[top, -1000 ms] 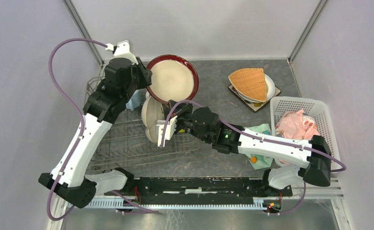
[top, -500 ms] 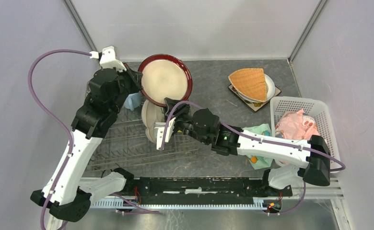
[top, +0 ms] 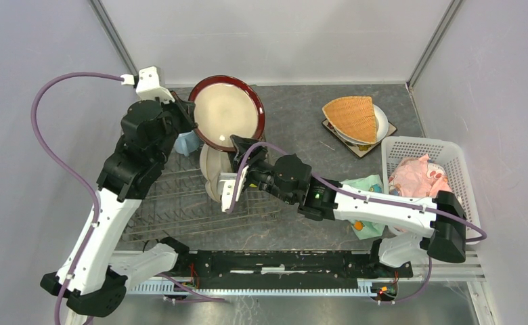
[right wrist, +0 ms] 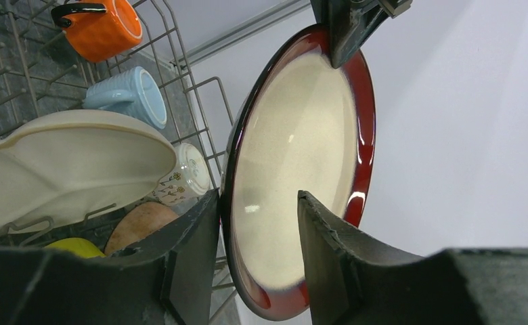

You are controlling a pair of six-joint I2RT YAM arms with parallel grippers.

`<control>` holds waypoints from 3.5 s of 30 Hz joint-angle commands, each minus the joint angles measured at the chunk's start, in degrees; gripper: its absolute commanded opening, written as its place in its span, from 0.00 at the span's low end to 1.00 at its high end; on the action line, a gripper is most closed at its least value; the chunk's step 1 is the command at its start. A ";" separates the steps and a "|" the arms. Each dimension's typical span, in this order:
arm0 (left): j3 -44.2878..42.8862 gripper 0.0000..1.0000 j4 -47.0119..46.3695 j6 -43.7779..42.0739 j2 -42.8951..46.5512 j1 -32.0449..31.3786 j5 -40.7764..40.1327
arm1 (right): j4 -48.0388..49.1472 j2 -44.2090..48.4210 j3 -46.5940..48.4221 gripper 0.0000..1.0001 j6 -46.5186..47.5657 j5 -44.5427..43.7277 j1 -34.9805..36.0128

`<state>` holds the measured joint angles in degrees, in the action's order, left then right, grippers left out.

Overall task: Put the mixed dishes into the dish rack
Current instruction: Insert the plate into the dish rack.

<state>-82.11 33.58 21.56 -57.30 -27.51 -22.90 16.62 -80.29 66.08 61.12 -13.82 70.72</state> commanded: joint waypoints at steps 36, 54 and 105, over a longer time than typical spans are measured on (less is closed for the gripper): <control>-6.72 0.02 -12.51 -0.49 -6.78 14.11 1.46 | 9.63 5.21 -8.17 0.98 -6.19 -2.65 -0.23; -1.30 0.02 -12.82 -21.03 -0.36 16.08 -11.34 | 10.44 23.06 -21.29 0.98 -13.61 -12.04 -0.30; 18.08 0.02 -0.92 -34.83 11.28 12.59 -10.17 | 10.40 35.02 -30.84 0.98 -13.84 -17.25 -2.06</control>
<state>-62.89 41.15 -10.87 -46.96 -14.63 -30.98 23.35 -46.76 35.59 47.11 -30.35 69.23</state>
